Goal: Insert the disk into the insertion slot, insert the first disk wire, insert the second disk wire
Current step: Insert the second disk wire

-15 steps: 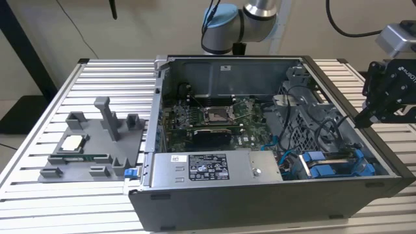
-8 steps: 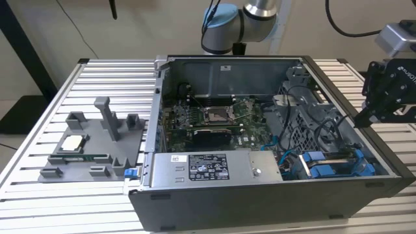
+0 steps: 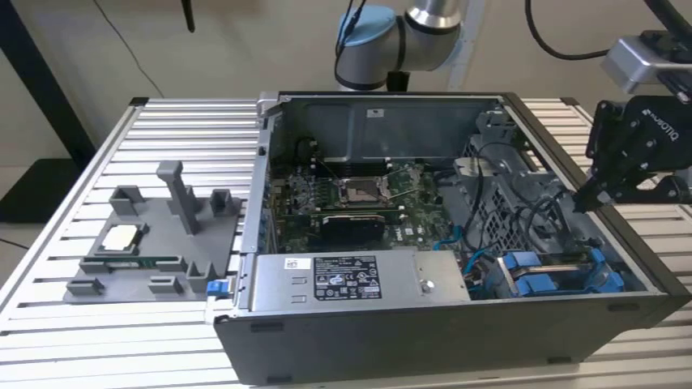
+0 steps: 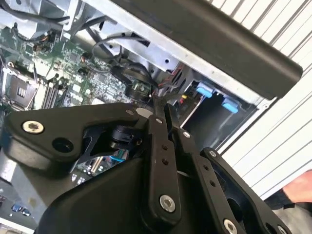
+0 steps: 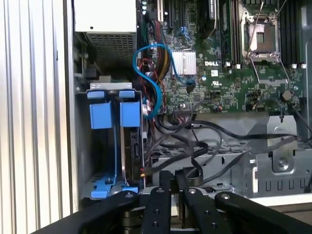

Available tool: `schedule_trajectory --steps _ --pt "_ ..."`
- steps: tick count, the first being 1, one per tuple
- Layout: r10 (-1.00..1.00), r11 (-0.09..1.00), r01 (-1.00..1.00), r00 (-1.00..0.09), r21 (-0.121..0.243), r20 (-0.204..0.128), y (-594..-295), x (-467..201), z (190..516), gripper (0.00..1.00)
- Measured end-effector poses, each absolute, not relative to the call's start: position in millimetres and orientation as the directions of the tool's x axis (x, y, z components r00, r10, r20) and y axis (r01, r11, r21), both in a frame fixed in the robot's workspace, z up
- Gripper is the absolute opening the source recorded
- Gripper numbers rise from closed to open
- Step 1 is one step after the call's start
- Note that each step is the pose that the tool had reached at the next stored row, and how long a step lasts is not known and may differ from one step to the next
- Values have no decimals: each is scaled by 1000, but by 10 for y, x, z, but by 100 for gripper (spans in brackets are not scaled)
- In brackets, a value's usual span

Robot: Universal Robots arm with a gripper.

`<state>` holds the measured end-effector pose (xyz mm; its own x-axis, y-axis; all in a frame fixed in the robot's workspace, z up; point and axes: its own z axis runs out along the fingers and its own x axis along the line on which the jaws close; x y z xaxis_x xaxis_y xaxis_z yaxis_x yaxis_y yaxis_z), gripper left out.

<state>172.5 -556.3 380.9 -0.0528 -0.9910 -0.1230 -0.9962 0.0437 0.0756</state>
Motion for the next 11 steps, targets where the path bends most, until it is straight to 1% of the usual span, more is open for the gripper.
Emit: schedule_trajectory --steps 5,11 --pt "-991 43 -997 -51 71 -120 -5563 1541 3814 16" --pt "-994 37 -997 -44 62 -105 -5565 1445 3810 16"
